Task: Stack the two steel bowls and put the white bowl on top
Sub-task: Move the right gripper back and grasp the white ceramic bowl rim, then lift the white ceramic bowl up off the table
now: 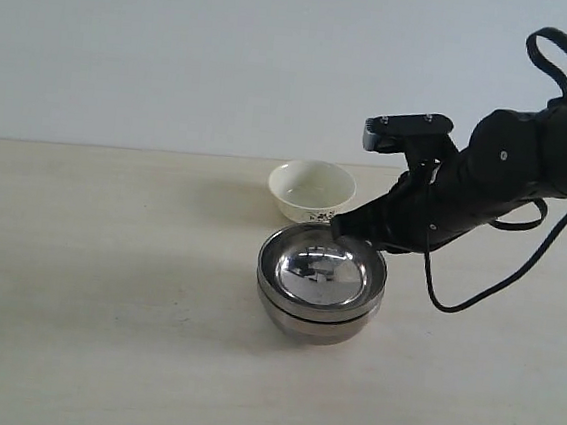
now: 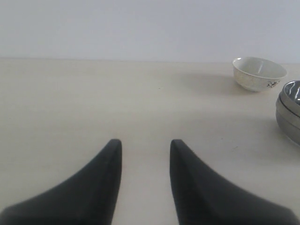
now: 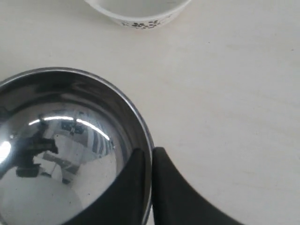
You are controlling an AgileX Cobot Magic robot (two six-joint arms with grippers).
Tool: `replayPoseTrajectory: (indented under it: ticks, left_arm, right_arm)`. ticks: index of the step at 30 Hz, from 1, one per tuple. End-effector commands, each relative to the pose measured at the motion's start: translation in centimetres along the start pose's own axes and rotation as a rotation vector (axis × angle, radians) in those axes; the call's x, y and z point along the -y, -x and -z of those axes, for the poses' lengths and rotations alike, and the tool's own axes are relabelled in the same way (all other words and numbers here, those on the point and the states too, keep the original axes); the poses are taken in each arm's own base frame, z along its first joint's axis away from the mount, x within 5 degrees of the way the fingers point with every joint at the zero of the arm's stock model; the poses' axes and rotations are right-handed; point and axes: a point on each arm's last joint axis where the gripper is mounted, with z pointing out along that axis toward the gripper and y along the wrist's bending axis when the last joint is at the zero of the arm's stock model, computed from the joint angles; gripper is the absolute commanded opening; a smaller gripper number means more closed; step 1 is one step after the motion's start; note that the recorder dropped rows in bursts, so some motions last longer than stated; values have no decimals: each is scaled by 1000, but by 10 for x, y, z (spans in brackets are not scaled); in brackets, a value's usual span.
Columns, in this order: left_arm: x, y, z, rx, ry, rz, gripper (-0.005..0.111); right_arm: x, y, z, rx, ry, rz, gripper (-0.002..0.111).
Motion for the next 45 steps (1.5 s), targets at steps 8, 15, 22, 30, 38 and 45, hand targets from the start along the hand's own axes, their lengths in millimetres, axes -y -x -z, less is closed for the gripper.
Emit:
replayPoseTrajectory:
  ticks: [8,15,22,30,38,45]
  left_arm:
    - [0,-1,0,-1,2,-1,32]
    - [0,-1,0,-1,2,-1,32]
    - [0,-1,0,-1,2,-1,32]
    - [0,-1,0,-1,2,-1,32]
    - [0,-1,0,-1,2,-1,32]
    - [0,-1,0,-1,2,-1,32]
  right_arm:
    - [-2,42,24,213,9,-39,33]
    - [13,60,-15,156,-6,-144,62]
    - [30,77,-65,128,-21,-185,62]
    - [34,89,-119,108,-15,-192,61]
    - [36,90,-144,129,-15,-196,30]
    - [37,90,-148,160,-20,-159,0]
